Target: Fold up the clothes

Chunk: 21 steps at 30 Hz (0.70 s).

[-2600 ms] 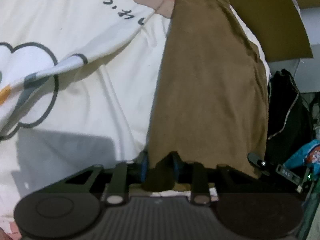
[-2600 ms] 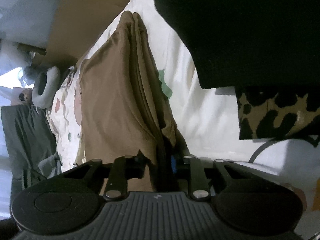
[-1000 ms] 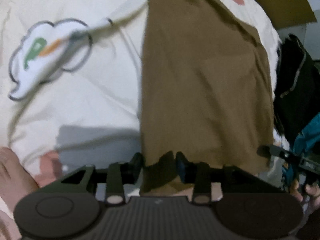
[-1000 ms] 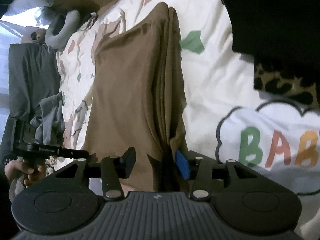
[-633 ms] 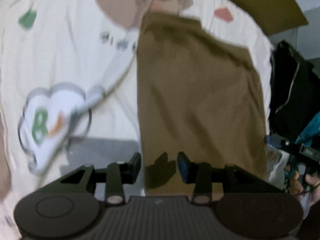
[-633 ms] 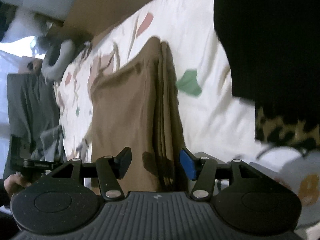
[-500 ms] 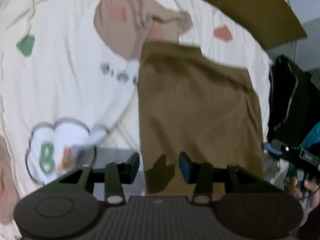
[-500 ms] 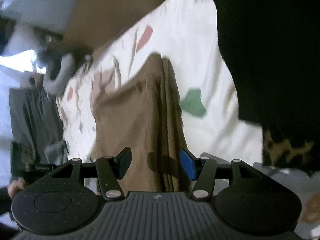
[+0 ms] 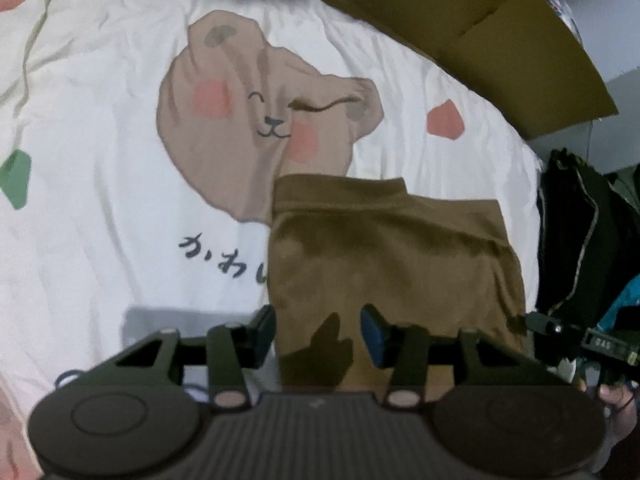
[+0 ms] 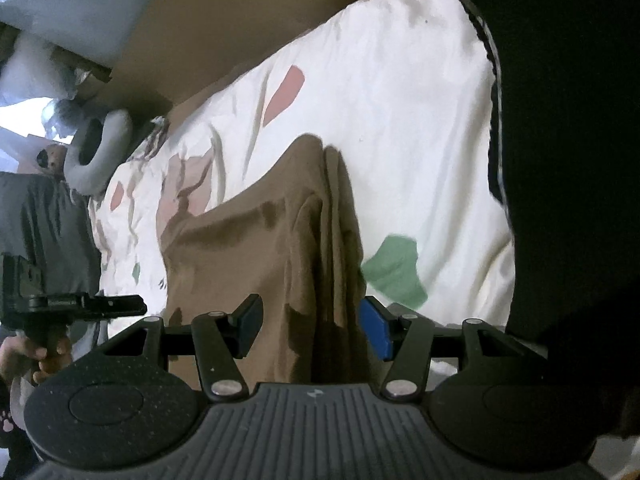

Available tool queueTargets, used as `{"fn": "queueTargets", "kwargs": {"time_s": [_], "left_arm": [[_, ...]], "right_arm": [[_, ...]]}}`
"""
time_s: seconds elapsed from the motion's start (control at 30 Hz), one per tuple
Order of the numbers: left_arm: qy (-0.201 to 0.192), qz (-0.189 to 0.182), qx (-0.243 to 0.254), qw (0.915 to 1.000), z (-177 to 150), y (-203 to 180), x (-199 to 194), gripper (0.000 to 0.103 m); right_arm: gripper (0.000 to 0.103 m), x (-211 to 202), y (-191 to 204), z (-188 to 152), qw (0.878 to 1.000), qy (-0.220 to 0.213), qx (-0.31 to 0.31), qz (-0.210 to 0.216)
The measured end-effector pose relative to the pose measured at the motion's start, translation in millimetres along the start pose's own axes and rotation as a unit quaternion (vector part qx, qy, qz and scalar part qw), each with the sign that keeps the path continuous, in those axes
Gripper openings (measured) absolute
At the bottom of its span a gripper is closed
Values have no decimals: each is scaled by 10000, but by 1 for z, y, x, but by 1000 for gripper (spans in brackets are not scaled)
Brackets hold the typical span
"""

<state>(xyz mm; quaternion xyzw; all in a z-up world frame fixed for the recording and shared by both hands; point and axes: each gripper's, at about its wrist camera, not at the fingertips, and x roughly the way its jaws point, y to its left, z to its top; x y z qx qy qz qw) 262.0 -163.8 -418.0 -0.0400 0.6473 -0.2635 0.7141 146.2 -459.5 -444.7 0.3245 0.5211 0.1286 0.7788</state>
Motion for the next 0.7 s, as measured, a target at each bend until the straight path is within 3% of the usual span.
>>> {"fn": "queueTargets", "kwargs": {"time_s": [0.27,0.47,0.7], "left_arm": [[10,51,-555,9984,-6,23,29,55],[-127,-206,-957,9951,-7,33,35,56],[-254,-411,-971,9941,1,25,41,56]], "right_arm": [[61,18,-10,7,9996,-178,213,10],[60,28,-17,7,9987,-235,452,101],[60,35,-22,10,9969,-409,619,251]]}}
